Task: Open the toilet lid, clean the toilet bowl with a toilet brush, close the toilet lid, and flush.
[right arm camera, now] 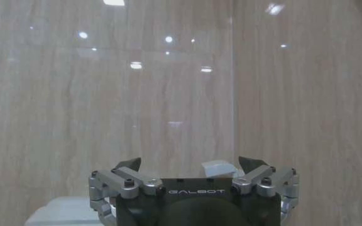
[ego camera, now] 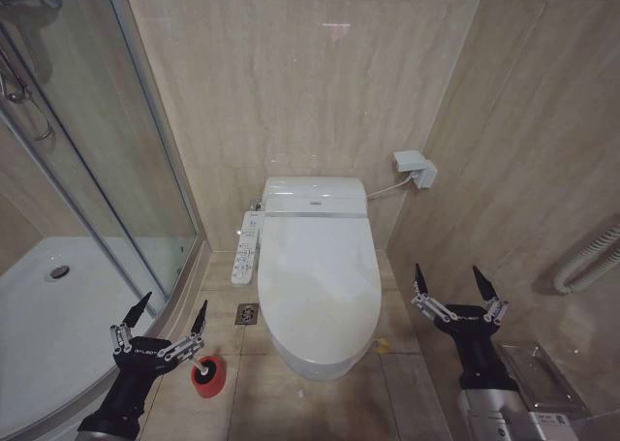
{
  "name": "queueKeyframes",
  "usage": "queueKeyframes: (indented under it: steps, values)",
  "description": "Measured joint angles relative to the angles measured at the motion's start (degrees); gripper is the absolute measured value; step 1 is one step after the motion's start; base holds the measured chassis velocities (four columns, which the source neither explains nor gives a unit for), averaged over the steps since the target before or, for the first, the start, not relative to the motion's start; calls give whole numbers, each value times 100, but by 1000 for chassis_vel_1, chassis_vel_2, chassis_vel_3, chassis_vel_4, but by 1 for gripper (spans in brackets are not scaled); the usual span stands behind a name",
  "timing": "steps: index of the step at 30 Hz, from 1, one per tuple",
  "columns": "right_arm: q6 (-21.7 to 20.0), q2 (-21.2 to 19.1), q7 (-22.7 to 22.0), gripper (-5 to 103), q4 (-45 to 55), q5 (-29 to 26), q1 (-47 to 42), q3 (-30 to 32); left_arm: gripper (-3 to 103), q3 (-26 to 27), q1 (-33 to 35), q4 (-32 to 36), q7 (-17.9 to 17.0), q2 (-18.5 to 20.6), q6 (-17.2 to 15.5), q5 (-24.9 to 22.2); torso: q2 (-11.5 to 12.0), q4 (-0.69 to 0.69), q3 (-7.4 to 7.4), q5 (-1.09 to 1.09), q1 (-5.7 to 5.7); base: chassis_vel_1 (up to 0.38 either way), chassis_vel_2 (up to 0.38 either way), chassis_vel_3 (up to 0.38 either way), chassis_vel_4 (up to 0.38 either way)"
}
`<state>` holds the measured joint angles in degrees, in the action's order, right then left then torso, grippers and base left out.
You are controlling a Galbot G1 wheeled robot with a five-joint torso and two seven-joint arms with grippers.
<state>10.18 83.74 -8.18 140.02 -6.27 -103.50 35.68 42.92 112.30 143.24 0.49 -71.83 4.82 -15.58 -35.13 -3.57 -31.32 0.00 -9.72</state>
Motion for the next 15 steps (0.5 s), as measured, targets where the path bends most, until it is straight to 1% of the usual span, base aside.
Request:
queueKeyframes:
  steps: [1,4,13,15]
  values:
    - [0,0,0,100,0,0,0,0,100,0,0,0,0,0,0,0,0,0,0,0,0,0,0,0,0]
    - [8,169,-14,100,62,68,-89,-27,100,0,0,0,0,0,0,0,0,0,0,0,0,0,0,0,0]
    - [-55,226,-43,100,168,119,-233,-37,100,0,0,0,0,0,0,0,0,0,0,0,0,0,0,0,0]
    - [-49,267,85,100,124,122,-274,25,100,0,0,0,0,0,0,0,0,0,0,-1,0,0,0,0,0]
